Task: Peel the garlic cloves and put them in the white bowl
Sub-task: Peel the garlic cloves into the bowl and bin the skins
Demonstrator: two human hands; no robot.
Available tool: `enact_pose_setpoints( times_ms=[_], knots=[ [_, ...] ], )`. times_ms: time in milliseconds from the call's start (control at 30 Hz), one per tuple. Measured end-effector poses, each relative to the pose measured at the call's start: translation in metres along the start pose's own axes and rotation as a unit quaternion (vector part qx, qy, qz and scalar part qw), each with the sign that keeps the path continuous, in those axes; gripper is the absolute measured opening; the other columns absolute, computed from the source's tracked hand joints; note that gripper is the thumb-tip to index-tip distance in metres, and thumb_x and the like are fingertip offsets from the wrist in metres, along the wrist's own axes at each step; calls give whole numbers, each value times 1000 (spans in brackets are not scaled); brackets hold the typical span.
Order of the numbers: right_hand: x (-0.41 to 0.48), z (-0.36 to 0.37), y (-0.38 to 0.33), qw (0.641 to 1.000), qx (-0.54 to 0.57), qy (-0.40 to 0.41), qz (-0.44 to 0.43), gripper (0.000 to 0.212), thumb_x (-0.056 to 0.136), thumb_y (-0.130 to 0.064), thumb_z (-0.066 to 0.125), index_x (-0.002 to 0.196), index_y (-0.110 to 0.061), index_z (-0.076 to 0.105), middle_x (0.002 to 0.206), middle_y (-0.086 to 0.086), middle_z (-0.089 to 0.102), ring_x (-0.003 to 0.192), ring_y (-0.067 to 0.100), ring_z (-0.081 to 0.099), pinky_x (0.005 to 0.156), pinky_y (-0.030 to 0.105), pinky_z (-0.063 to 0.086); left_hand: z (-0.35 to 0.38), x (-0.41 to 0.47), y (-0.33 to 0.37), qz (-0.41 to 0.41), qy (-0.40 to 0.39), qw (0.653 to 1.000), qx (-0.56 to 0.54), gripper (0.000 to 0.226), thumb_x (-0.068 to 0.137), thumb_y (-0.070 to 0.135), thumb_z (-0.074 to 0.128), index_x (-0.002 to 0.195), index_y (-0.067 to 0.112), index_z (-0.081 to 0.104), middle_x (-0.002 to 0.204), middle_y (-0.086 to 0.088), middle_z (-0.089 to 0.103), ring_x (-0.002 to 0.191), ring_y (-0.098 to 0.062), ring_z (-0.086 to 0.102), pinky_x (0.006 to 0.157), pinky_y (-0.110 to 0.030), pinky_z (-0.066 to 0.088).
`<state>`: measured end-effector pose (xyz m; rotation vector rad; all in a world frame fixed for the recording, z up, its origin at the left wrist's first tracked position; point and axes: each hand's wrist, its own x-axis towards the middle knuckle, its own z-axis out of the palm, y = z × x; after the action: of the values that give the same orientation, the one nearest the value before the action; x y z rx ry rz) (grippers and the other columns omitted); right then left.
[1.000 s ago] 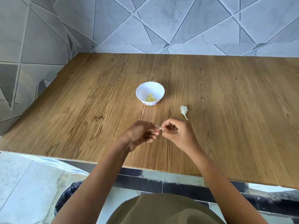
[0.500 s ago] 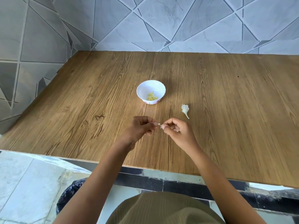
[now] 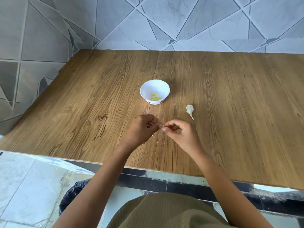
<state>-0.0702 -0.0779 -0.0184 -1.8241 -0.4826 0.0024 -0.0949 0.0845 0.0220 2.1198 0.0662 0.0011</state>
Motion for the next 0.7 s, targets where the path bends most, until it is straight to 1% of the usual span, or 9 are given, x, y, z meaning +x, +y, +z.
enact_pose_setpoints(
  times_ms=[100, 167, 267, 333, 400, 467, 533, 600, 700],
  knots=[
    [1, 0, -1, 996, -59, 16, -67, 4, 78, -4, 72, 82, -3, 72, 73, -2, 68, 63, 8, 61, 57, 13, 48, -1, 1, 0, 15, 6, 999, 33, 6, 83, 10, 70, 87, 6, 72, 74, 4, 68, 63, 2, 59, 63, -11, 46],
    [3, -1, -1, 994, -73, 13, -77, 4, 77, -5, 71, 81, -3, 73, 73, 1, 69, 64, 11, 61, 56, 13, 47, -2, 1, 1, 19, 1, 999, 32, 5, 83, 9, 70, 87, 7, 72, 73, 5, 67, 62, 2, 59, 63, -11, 45],
    [4, -2, -1, 995, -73, 9, -66, 3, 76, -4, 69, 78, -3, 72, 70, 0, 67, 64, 11, 59, 56, 9, 42, -1, 0, 2, 19, -11, 1000, 22, 5, 84, 9, 69, 87, 7, 71, 75, 1, 68, 67, -5, 61, 66, -15, 47],
    [3, -1, -2, 997, -56, 7, -44, 5, 76, 0, 69, 77, -5, 71, 70, -1, 67, 62, 7, 58, 56, 8, 42, -1, 0, 2, 13, -18, 1000, 8, 5, 84, 10, 69, 88, 8, 71, 76, 1, 68, 67, -4, 60, 67, -16, 47],
    [3, -2, -4, 1000, -23, 4, -10, 11, 78, 2, 68, 76, -8, 71, 71, -5, 67, 61, 3, 57, 56, 10, 42, -2, -1, 3, 5, -28, 999, -16, 4, 85, 9, 68, 87, 10, 71, 73, 6, 66, 63, 4, 57, 63, -12, 44],
    [3, -2, -6, 1000, 13, -2, 25, 21, 80, 2, 66, 72, -17, 68, 69, -10, 65, 60, 3, 55, 56, 16, 45, -2, -2, 4, -3, -35, 998, -42, 6, 85, 7, 67, 87, 12, 70, 73, 8, 66, 63, 5, 58, 63, -9, 44],
    [4, -2, -8, 997, 45, -8, 60, 27, 82, 1, 64, 69, -23, 65, 67, -9, 65, 60, 8, 58, 58, 24, 47, -1, -3, 4, -13, -39, 996, -78, 9, 86, 7, 67, 85, 15, 70, 76, 6, 68, 68, 2, 60, 67, -13, 46],
    [3, -2, -10, 993, 70, -8, 90, 26, 84, 0, 63, 70, -22, 66, 66, -3, 66, 60, 10, 59, 60, 27, 49, 0, -4, 3, -25, -40, 993, -110, 11, 85, 6, 67, 84, 17, 69, 76, 4, 68, 71, -3, 60, 70, -18, 48],
    [2, -2, -14, 982, 127, 0, 140, 23, 85, 1, 60, 70, -14, 66, 65, 4, 65, 59, 9, 58, 58, 21, 49, 2, -5, 3, -34, -39, 989, -140, 10, 85, 6, 67, 85, 15, 70, 76, 3, 67, 69, -5, 58, 68, -18, 47]
  ],
)
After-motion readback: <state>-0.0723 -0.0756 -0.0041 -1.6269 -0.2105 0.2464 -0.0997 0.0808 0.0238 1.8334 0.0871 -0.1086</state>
